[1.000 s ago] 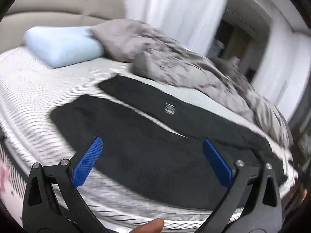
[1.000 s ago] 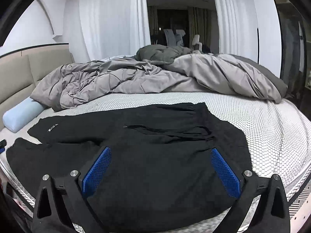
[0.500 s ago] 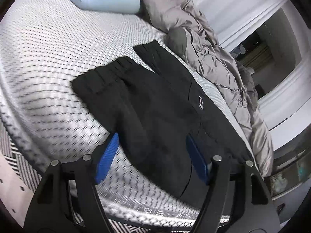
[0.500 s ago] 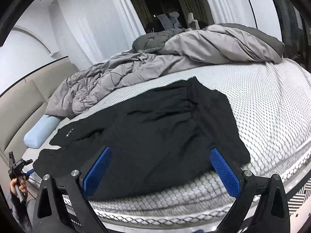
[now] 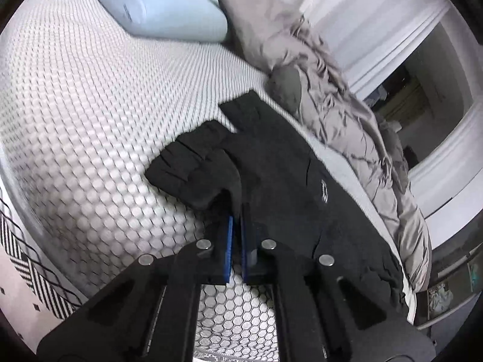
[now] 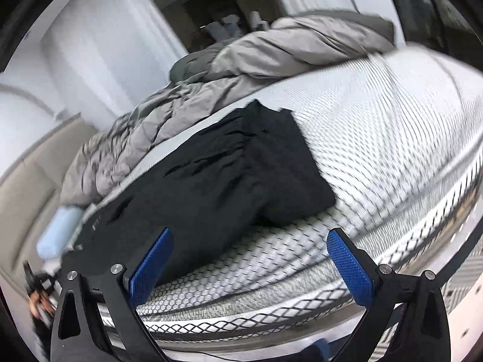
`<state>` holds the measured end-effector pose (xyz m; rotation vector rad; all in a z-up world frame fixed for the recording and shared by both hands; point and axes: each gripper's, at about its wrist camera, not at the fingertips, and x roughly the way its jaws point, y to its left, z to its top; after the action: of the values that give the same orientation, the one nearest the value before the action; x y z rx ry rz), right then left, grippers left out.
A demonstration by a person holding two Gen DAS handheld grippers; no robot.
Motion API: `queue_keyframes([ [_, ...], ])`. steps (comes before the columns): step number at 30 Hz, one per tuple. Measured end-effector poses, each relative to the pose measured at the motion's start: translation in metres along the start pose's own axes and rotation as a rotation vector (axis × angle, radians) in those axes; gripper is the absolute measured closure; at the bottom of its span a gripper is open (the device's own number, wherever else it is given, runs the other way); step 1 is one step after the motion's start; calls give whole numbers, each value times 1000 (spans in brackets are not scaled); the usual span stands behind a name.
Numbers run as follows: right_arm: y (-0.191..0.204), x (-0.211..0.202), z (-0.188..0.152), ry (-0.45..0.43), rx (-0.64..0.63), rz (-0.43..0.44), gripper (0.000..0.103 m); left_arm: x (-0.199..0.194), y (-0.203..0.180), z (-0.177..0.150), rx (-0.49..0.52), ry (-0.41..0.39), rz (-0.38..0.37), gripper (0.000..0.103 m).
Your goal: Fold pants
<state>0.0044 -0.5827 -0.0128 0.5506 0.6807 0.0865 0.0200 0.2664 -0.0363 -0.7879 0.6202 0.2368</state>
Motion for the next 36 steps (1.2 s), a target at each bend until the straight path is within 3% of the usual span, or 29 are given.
queue_keyframes([
  [4,-17,21,7,15,118,175,2,-6,2,5,7,3,20,101],
  [7,-22,46,21,9,201,226,7,-3,3,5,17,12,48,102],
  [9,-26,61,35,-6,249,198,27,-4,6,4,15,16,53,102],
  [11,-31,66,42,10,294,141,75,-9,10,1,8,14,45,102],
  [13,-33,57,42,8,285,129,83,-22,10,-6,29,-10,42,103],
  [15,-28,35,34,-14,200,74,84,-27,7,-11,74,-19,60,103],
  [18,-38,29,20,34,192,44,84,-21,12,-19,81,19,80,103],
  [21,-38,25,21,26,211,55,84,-26,13,-17,53,6,52,103],
  [25,-9,10,39,-41,172,66,84,-37,-1,-2,59,-26,22,103],
  [31,33,5,90,-137,143,52,85,-27,-48,52,78,-61,9,103],
  [36,62,34,149,-166,138,-8,85,21,-101,114,108,-55,42,103],
])
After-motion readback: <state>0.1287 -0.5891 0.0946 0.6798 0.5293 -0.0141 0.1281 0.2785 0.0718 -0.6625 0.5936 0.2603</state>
